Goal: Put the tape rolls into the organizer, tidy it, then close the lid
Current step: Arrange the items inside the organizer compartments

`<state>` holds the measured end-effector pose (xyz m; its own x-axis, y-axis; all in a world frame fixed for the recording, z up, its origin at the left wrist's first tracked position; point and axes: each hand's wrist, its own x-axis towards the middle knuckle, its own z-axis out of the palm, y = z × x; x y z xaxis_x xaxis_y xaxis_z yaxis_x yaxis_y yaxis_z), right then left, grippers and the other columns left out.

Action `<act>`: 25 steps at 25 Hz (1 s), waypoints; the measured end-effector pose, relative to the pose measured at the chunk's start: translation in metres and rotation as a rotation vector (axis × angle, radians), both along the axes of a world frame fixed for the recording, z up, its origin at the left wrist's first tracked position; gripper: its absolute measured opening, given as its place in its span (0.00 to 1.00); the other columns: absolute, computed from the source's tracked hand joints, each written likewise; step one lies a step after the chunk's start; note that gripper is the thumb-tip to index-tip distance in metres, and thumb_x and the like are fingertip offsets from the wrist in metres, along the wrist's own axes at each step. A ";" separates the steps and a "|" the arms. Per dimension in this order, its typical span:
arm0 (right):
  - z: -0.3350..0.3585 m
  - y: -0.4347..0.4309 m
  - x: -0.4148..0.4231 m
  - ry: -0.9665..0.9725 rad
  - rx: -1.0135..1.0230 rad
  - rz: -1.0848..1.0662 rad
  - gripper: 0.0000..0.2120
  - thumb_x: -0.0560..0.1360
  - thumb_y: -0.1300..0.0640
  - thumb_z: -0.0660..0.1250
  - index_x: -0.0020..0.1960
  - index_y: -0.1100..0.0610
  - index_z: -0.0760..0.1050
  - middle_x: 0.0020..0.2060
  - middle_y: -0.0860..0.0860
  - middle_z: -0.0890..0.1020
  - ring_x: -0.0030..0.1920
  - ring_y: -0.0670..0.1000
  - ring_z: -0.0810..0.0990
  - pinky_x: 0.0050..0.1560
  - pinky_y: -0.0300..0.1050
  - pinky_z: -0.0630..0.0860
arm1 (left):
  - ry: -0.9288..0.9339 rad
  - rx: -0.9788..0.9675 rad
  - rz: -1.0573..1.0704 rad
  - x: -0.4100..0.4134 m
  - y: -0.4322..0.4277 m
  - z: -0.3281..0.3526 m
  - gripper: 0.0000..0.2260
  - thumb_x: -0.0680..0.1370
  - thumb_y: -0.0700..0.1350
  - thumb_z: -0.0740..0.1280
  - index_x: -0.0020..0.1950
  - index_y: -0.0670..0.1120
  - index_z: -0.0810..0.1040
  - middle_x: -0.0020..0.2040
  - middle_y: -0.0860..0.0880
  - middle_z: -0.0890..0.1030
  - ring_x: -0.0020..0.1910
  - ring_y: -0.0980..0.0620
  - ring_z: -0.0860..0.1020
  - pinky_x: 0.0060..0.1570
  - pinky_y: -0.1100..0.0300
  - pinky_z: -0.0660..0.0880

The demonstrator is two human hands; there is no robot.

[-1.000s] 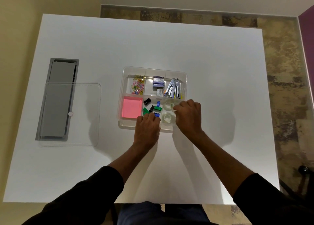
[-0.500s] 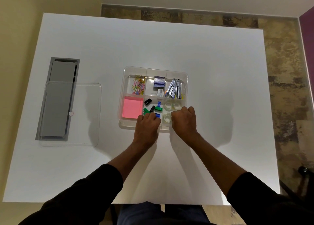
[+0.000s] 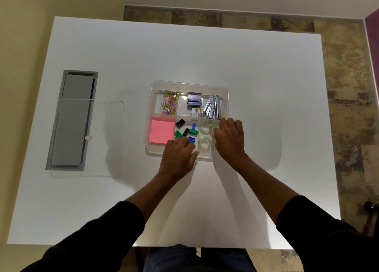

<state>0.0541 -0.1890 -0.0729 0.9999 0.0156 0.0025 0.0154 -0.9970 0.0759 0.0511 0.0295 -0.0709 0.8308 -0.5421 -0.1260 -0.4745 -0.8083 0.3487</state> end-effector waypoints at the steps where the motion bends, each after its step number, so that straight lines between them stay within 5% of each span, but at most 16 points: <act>1: -0.001 0.000 0.001 -0.001 -0.009 0.003 0.02 0.74 0.64 0.72 0.43 0.61 0.83 0.43 0.58 0.82 0.45 0.58 0.77 0.48 0.53 0.70 | -0.008 -0.007 -0.001 0.000 0.001 0.000 0.12 0.82 0.53 0.70 0.57 0.45 0.83 0.53 0.45 0.84 0.53 0.45 0.81 0.54 0.47 0.77; 7: -0.004 -0.001 0.004 -0.021 -0.001 0.010 0.07 0.71 0.69 0.68 0.42 0.60 0.82 0.43 0.57 0.81 0.45 0.59 0.76 0.48 0.54 0.67 | -0.023 -0.046 0.017 0.002 0.001 0.001 0.16 0.81 0.50 0.72 0.63 0.41 0.82 0.58 0.41 0.85 0.58 0.41 0.83 0.58 0.44 0.80; 14: 0.000 0.003 0.007 -0.102 0.060 0.122 0.07 0.75 0.66 0.68 0.47 0.58 0.84 0.44 0.57 0.82 0.47 0.59 0.79 0.48 0.54 0.68 | -0.013 -0.045 0.013 0.006 0.001 -0.006 0.29 0.83 0.54 0.69 0.79 0.40 0.72 0.78 0.39 0.75 0.79 0.39 0.72 0.78 0.41 0.71; 20: -0.007 0.003 0.018 -0.043 0.057 0.197 0.06 0.76 0.58 0.74 0.52 0.58 0.85 0.45 0.58 0.85 0.48 0.59 0.81 0.51 0.53 0.73 | -0.008 -0.003 -0.005 0.008 0.000 -0.009 0.29 0.83 0.55 0.69 0.79 0.40 0.72 0.79 0.39 0.74 0.81 0.39 0.70 0.80 0.42 0.65; 25: -0.010 0.004 0.015 -0.058 0.064 0.180 0.09 0.79 0.60 0.67 0.55 0.58 0.84 0.45 0.57 0.85 0.48 0.59 0.80 0.50 0.53 0.72 | -0.010 -0.007 0.000 0.005 -0.001 -0.009 0.28 0.83 0.54 0.70 0.78 0.39 0.74 0.78 0.37 0.75 0.80 0.38 0.71 0.80 0.42 0.64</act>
